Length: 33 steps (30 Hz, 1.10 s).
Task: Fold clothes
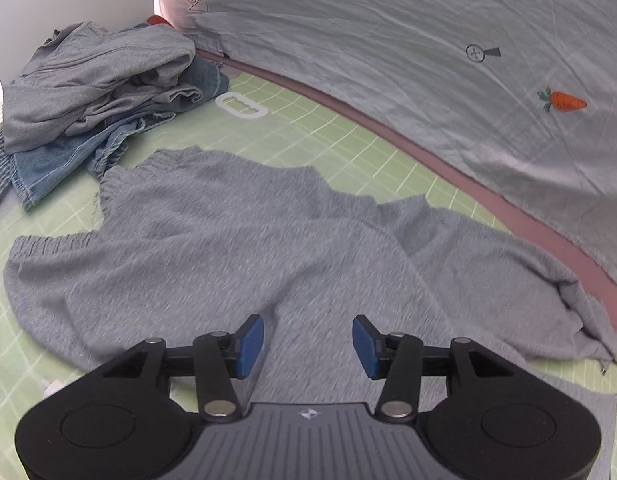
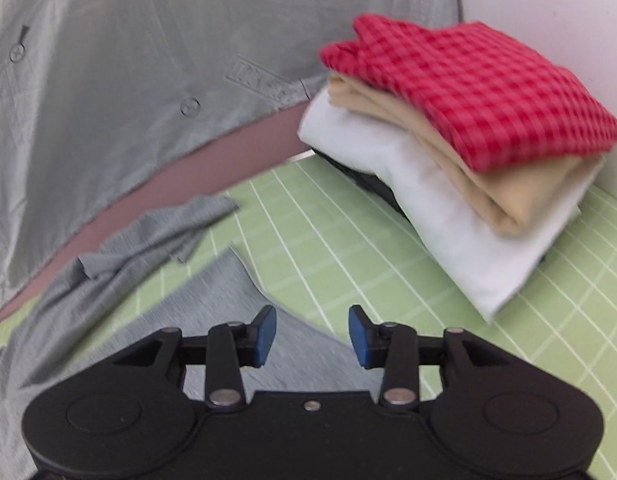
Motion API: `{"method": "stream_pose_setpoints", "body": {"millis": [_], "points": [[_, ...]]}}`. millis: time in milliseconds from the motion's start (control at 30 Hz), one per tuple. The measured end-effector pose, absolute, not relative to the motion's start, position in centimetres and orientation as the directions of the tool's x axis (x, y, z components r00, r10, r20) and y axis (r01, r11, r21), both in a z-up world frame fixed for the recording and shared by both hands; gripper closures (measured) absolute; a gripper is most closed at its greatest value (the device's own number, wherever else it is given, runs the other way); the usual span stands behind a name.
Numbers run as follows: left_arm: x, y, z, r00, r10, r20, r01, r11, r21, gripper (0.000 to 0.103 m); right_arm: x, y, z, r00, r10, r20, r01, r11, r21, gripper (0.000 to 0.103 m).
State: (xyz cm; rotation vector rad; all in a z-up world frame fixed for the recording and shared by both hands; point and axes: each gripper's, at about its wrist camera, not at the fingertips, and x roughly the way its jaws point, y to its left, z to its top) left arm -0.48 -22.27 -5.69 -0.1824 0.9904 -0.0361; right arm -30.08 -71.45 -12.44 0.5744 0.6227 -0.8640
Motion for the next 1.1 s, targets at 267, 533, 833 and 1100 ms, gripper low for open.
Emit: {"method": "stream_pose_setpoints", "body": {"millis": [267,533,833,1100], "points": [[-4.4,-21.3,-7.9,0.459,-0.105,-0.882,-0.109,0.979,-0.173,0.051,-30.7,-71.0,-16.4,0.424,-0.494,-0.759,0.865,0.471,0.176,0.057],[-5.7,-21.8,-8.3,0.436,-0.118,-0.892,-0.112,0.976,-0.184,0.051,-29.1,-70.7,-16.6,0.414,-0.542,-0.732,0.823,0.567,0.046,0.102],[-7.5,-15.5,-8.5,0.426,-0.039,-0.904,-0.246,0.956,-0.157,0.051,-37.7,-71.1,-16.2,0.155,-0.675,-0.722,0.960,0.275,-0.051,0.103],[-7.4,-7.9,-8.9,0.411,-0.009,-0.912,-0.358,0.918,-0.170,0.051,-39.8,-68.1,-16.1,0.146,-0.667,-0.731,0.960,0.275,-0.060,0.103]]}}
